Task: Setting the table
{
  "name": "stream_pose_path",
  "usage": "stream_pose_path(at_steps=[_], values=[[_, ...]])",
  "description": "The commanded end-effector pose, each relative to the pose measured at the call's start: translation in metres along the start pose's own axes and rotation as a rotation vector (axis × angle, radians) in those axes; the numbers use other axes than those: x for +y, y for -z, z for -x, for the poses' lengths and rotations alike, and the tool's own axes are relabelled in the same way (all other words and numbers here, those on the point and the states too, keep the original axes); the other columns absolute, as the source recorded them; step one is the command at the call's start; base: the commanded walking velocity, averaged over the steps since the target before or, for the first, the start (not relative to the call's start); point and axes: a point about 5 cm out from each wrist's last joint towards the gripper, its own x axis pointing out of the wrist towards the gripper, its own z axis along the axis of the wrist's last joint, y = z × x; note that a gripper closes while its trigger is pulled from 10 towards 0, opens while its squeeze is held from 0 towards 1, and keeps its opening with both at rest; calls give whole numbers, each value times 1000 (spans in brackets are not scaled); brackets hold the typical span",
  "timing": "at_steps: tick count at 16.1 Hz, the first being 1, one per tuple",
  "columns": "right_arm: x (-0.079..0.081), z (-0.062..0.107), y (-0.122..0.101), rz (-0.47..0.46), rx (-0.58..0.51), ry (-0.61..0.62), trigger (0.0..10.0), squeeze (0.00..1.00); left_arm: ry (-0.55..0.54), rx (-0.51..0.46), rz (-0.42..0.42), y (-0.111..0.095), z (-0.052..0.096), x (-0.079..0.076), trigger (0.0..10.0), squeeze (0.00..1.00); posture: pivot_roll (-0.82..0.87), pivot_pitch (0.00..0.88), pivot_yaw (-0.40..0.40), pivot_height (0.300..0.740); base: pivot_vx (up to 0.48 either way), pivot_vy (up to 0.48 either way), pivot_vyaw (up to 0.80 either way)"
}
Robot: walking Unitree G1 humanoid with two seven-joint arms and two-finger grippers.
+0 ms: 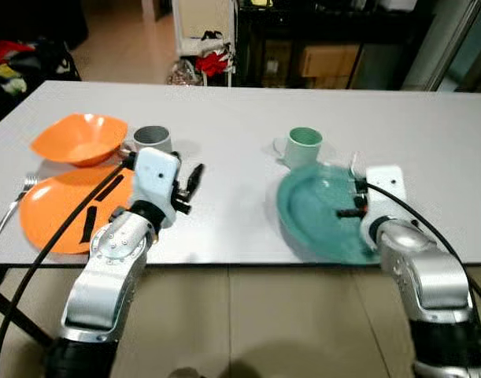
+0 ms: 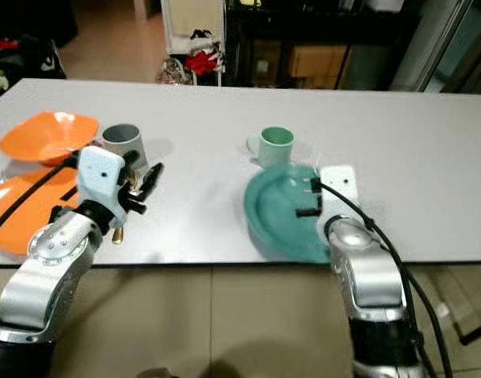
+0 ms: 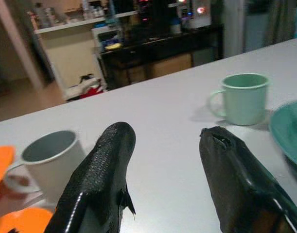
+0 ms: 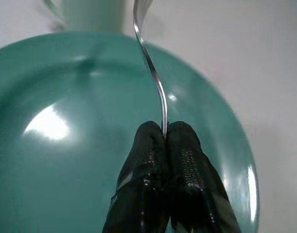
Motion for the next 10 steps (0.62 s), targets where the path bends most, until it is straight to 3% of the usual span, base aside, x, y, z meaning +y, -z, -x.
stream_pose_path(at_steps=[1, 3, 5, 10], values=[[-1, -5, -13, 28, 9, 23, 10000, 0, 50, -38, -19, -10, -2, 2, 10000, 0, 104, 0, -26, 740, 0, 0, 0], [-2, -9, -16, 38, 35, 31, 10000, 0, 109, -46, -14, -12, -2, 0, 10000, 0, 110, 0, -32, 740, 0, 0, 0], [-7, -20, -23, 80, 73, 59, 10000, 0, 259, -42, -46, -16, 1, -10, 10000, 0, 118, 0, -43, 740, 0, 0, 0], [-11, -23, -41, 107, 16, 50, 10000, 0, 258, -55, -64, -20, 0, -6, 10000, 0, 118, 0, -48, 740, 0, 0, 0]])
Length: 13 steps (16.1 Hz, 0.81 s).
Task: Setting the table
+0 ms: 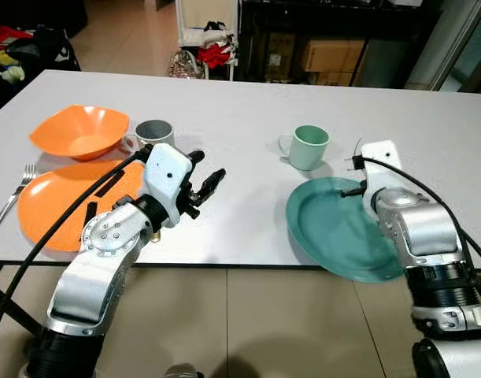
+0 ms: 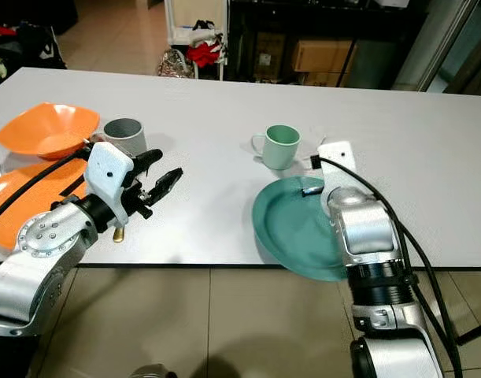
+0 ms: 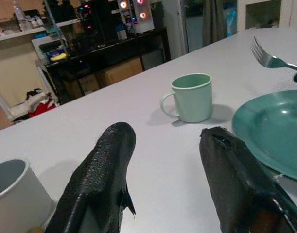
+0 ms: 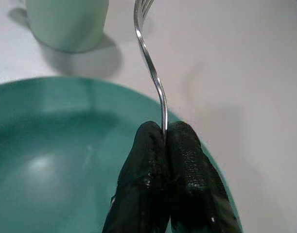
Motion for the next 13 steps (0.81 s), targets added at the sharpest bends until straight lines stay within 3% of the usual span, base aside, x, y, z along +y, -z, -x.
stream_pose_path(at_steps=[1, 2, 3, 5, 9, 13], values=[[2, 1, -4, 17, -39, -7, 10000, 0, 13, -19, -11, -5, -1, 0, 10000, 0, 119, 0, -48, 740, 0, 0, 0], [5, -1, -4, 27, -64, 1, 10000, 0, 12, -19, -16, -6, -1, 1, 10000, 0, 119, 0, -48, 740, 0, 0, 0], [8, -2, -6, 17, -159, 8, 10000, 0, -1, -24, -24, -7, -1, 3, 10000, 0, 118, 0, -44, 740, 0, 0, 0], [14, -3, -9, -73, -286, -20, 10000, 0, -38, -33, -17, -7, -1, 6, 10000, 0, 117, 0, -39, 740, 0, 0, 0], [22, -14, -8, -204, -421, -111, 10000, 0, -33, -26, -15, -6, -1, 6, 10000, 0, 120, 0, -25, 740, 0, 0, 0], [34, -26, -13, -225, -526, -224, 10000, 0, -67, -14, -26, -6, 6, 10, 10000, 0, 152, 0, -16, 740, 0, 0, 0]])
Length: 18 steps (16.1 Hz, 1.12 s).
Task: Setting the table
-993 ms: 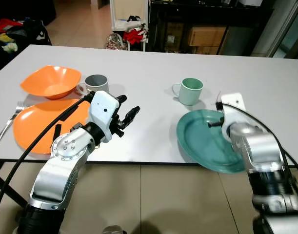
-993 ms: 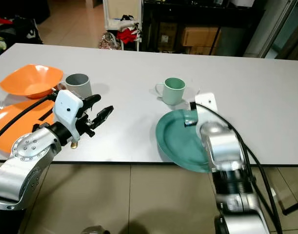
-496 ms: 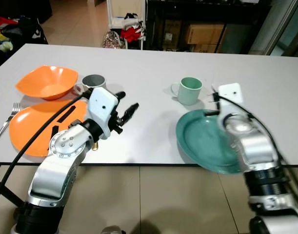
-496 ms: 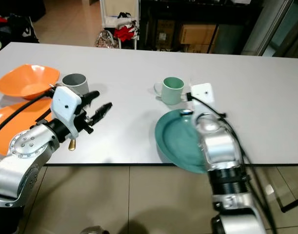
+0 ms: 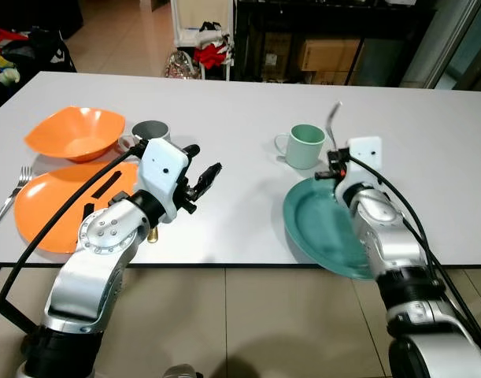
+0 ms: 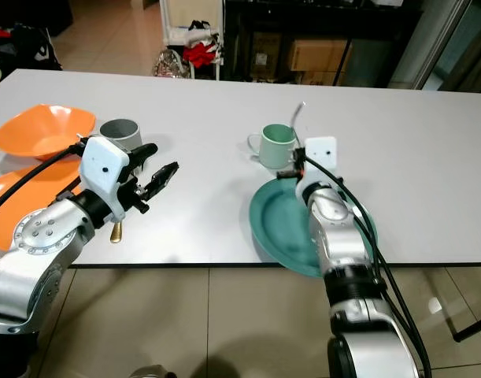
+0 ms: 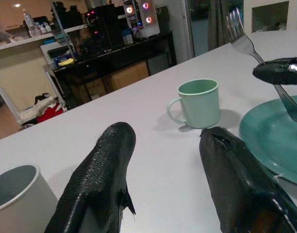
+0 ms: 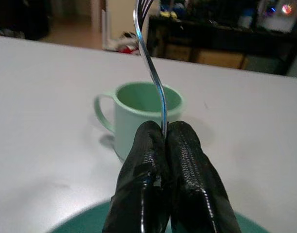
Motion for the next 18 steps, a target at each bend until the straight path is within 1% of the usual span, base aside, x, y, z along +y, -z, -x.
stream_pose_path(at_steps=[1, 2, 3, 4, 5, 6, 7, 8, 9, 10, 11, 12, 13, 14, 15, 17, 18], values=[[-1, -4, -5, -1, -34, 0, 10000, 0, -32, 9, -27, -2, 7, 5, 10000, 0, 166, 0, -12, 740, 0, 0, 0], [0, -6, -8, 18, -54, 1, 10000, 0, -41, 13, -38, -2, 10, 6, 10000, 0, 173, 0, -14, 740, 0, 0, 0], [2, -5, -14, 11, -75, -27, 10000, 0, -56, 7, -33, -4, 15, 8, 10000, 0, 181, 0, -14, 740, 0, 0, 0], [4, -2, -20, 24, -93, -62, 10000, 0, -62, 3, -30, -6, 18, 10, 10000, 0, 183, 0, -18, 740, 0, 0, 0], [7, 6, -28, 41, -97, -149, 10000, 0, -66, -1, -26, -8, 23, 12, 10000, 0, 179, 0, -17, 740, 0, 0, 0], [8, 14, -36, 49, -100, -232, 10000, 0, -55, -3, -12, -9, 24, 12, 10000, 0, 177, 0, -16, 740, 0, 0, 0], [11, 33, -48, 86, -107, -398, 10000, 0, -15, -4, 2, -10, 26, 11, 10000, 0, 166, 0, -11, 740, 0, 0, 0], [13, 46, -55, 129, -107, -504, 10000, 0, 20, -4, 5, -11, 26, 9, 10000, 0, 166, 0, -11, 740, 0, 0, 0], [13, 67, -57, 195, -68, -644, 10000, 0, 64, 6, 3, -10, 25, 6, 10000, 0, 156, 0, -5, 740, 0, 0, 0], [12, 80, -55, 218, -31, -715, 10000, 0, 90, 14, 2, -10, 25, 4, 10000, 0, 156, 0, -5, 740, 0, 0, 0], [12, 98, -50, 224, 19, -785, 10000, 0, 123, 24, 6, -9, 25, 1, 10000, 0, 149, 0, -3, 740, 0, 0, 0], [13, 114, -45, 219, 57, -840, 10000, 0, 159, 36, 9, -8, 25, -3, 10000, 0, 146, 0, 0, 740, 0, 0, 0], [14, 125, -43, 197, 89, -866, 10000, 0, 184, 47, 11, -7, 27, -6, 10000, 0, 144, 0, 1, 740, 0, 0, 0], [17, 144, -35, 170, 155, -906, 10000, 0, 230, 67, 14, -5, 29, -11, 10000, 0, 143, 0, 4, 740, 0, 0, 0], [18, 156, -29, 157, 217, -925, 10000, 0, 253, 79, 18, -4, 31, -12, 10000, 0, 140, 0, 9, 740, 0, 0, 0], [20, 165, -27, 145, 265, -949, 10000, 0, 259, 82, 19, -4, 31, -12, 10000, 0, 140, 0, 12, 740, 0, 0, 0], [19, 171, -23, 160, 321, -973, 10000, 0, 270, 84, 20, -4, 31, -12, 10000, 0, 139, 0, 14, 740, 0, 0, 0]])
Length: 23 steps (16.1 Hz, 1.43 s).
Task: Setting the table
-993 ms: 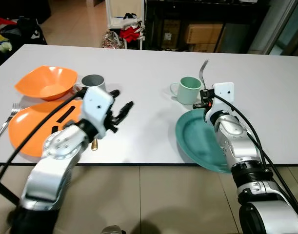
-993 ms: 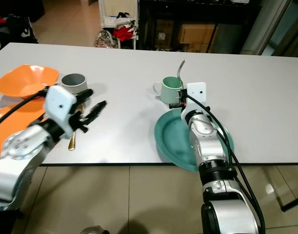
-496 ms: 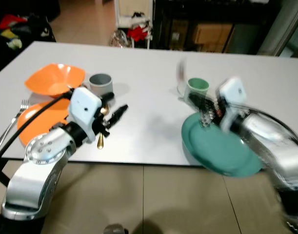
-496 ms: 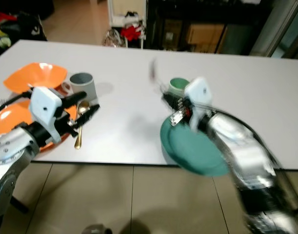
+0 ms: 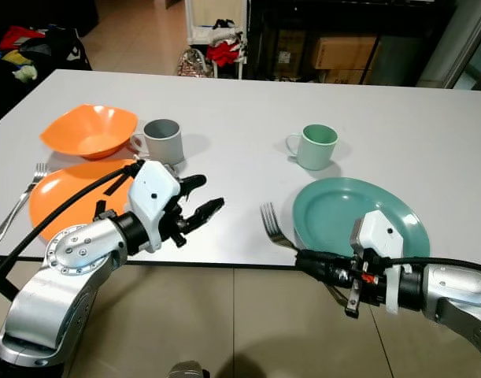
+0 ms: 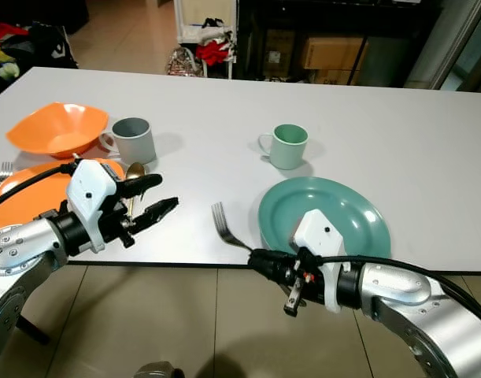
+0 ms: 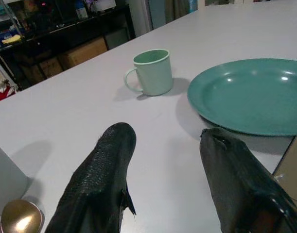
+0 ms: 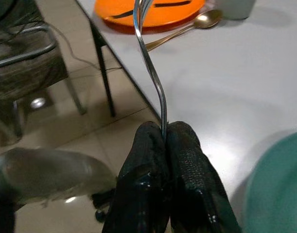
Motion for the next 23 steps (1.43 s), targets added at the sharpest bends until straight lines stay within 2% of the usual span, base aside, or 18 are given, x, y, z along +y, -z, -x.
stream_pose_path(at_steps=[1, 3, 6, 9, 11, 13, 18, 20, 23], values=[[4, 7, 6, 7, 80, -24, 10000, 0, 22, 5, -13, -3, 0, 0, 10000, 0, 139, 0, 15, 740, 0, 0, 0], [2, 16, 18, 1, 196, -4, 10000, 0, 33, 13, -16, -3, 1, 0, 10000, 0, 137, 0, 19, 740, 0, 0, 0], [-1, 29, 27, 4, 291, 7, 10000, 0, 52, 22, -19, -2, 1, -2, 10000, 0, 136, 0, 22, 740, 0, 0, 0], [1, 40, 32, 2, 340, -7, 10000, 0, 62, 26, -18, -2, 1, -3, 10000, 0, 135, 0, 22, 740, 0, 0, 0], [4, 51, 35, -24, 366, -29, 10000, 0, 104, 62, -14, 4, 0, -10, 10000, 0, 133, 0, 25, 740, 0, 0, 0], [8, 61, 41, -38, 445, -62, 10000, 0, 138, 103, -7, 10, 1, -13, 10000, 0, 131, 0, 26, 740, 0, 0, 0], [2, 77, 53, -15, 579, -23, 10000, 0, 280, 282, -23, 26, 22, -17, 10000, 0, 124, 0, 23, 740, 0, 0, 0], [0, 81, 57, -6, 627, -20, 10000, 0, 331, 292, -19, 24, 25, -22, 10000, 0, 126, 0, 18, 740, 0, 0, 0], [-8, 87, 64, 21, 712, 23, 10000, 0, 329, 295, -24, 25, 25, -22, 10000, 0, 131, 0, 12, 740, 0, 0, 0]])
